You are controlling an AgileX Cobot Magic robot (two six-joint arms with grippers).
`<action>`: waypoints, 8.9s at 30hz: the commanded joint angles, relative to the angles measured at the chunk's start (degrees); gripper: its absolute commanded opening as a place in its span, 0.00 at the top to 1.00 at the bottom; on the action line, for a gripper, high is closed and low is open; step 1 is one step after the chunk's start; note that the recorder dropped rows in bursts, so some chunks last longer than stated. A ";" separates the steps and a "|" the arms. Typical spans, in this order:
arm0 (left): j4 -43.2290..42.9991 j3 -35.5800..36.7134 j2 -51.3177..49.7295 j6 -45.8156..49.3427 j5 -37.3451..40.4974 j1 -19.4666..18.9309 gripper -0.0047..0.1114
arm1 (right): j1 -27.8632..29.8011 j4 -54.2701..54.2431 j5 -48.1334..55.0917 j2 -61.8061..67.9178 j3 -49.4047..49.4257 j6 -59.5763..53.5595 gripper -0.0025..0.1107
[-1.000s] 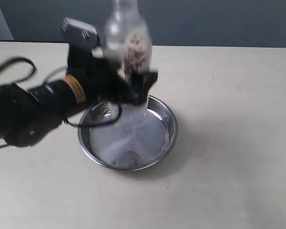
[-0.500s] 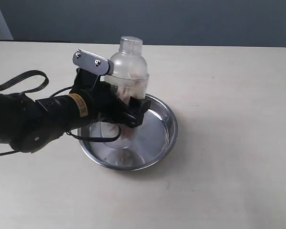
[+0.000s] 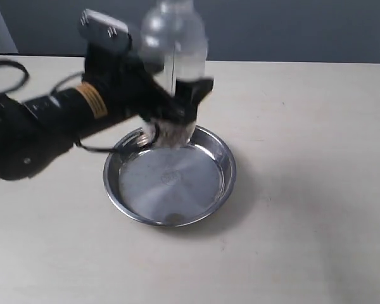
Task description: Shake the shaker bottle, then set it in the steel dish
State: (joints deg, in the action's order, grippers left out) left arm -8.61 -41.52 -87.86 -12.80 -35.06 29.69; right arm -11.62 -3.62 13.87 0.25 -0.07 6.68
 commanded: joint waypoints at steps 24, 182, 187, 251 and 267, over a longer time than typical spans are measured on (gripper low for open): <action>3.16 3.14 -18.20 -0.25 -17.84 0.16 0.96 | 0.24 0.13 -0.65 -0.25 0.07 0.00 0.99; 18.83 39.28 80.38 16.29 35.06 -25.82 0.96 | 0.24 0.08 -0.75 -0.25 0.07 0.00 0.99; 16.47 41.52 82.49 12.80 35.76 -27.38 0.96 | 0.24 0.08 -0.75 -0.25 0.07 0.00 0.99; 9.99 41.52 83.16 14.28 47.85 -27.48 0.96 | 0.24 0.08 -0.70 -0.25 0.07 0.00 0.99; 9.99 41.52 83.16 14.28 47.85 -27.48 0.96 | 0.24 0.08 -0.78 -0.25 0.07 0.00 0.99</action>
State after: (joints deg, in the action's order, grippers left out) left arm 1.52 -0.21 -5.01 1.49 13.35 2.33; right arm -11.62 -3.62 13.87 0.25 -0.07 6.68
